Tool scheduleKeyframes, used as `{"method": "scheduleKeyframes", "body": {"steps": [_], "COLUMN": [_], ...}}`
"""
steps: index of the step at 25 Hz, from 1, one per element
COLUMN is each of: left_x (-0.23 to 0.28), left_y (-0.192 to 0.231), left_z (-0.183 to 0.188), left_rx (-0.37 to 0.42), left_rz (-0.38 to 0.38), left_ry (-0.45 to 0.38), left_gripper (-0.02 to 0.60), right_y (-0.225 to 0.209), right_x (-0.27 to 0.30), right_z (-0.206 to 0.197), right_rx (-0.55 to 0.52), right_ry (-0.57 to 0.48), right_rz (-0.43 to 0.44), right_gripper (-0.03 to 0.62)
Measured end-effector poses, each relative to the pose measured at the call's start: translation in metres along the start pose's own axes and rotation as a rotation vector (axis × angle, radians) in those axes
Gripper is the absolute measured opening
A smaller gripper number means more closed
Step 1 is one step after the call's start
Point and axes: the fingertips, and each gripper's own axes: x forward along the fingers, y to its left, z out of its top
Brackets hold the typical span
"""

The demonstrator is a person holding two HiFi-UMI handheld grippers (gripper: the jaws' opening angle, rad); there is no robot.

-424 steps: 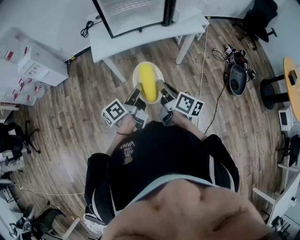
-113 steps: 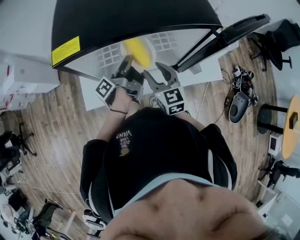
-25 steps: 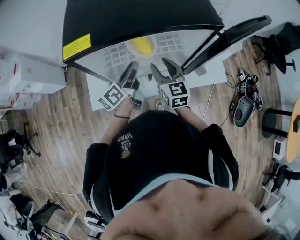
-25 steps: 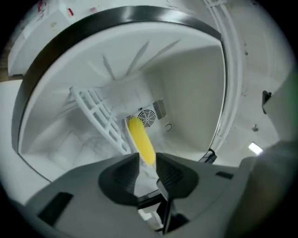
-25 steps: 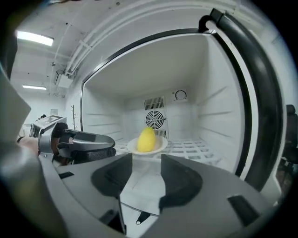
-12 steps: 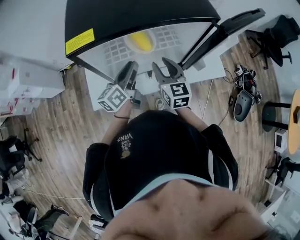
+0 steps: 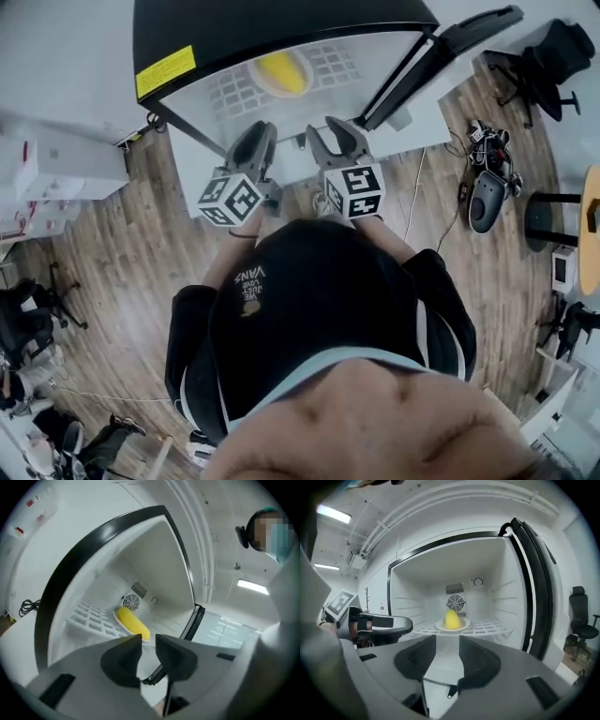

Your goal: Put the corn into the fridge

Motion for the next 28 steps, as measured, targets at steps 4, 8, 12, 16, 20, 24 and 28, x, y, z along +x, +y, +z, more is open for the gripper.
{"method": "scheduleKeyframes", "body": {"steps": [4,8,12,16,20,24,28], "left_x": [-0.007,-0.013,-0.021,-0.027,-0.032,-0.039,-0.045], "left_y": [-0.006,-0.009,-0.013,-0.014,-0.015,-0.013,-0.013], "left_z": [-0.005,-0.009,-0.013,-0.016,-0.019,-0.021,-0.024], "left_rx": [0.056,0.084,0.096,0.107,0.120,0.121,0.140], "left_rz": [-0.011,-0.016,-0.020,-0.024,-0.027,-0.024,-0.021], "left_ry": [0.025,0.041,0.047,0.051,0.058,0.056,0.062], "left_gripper": [0.090,0.083,0.066,0.057,0.041,0.038,0.034], "right_y": [0.005,0.008,0.011,0.016,0.019,0.022,0.024], "right_x": [-0.008,-0.014,-0.023,-0.028,-0.032,-0.036,-0.040], "right_z": [-0.005,-0.007,-0.009,-0.011,-0.013,-0.015,-0.018], "right_rx": [0.003,0.007,0.006,0.003,0.000,-0.003,0.001], "right_ry": [0.005,0.001,-0.001,-0.001,-0.001,0.000,0.001], "right_rz": [-0.012,-0.025,-0.034,-0.041,-0.047,-0.054,-0.061], "right_gripper": [0.153,0.149,0.145,0.140,0.130,0.121,0.112]}}
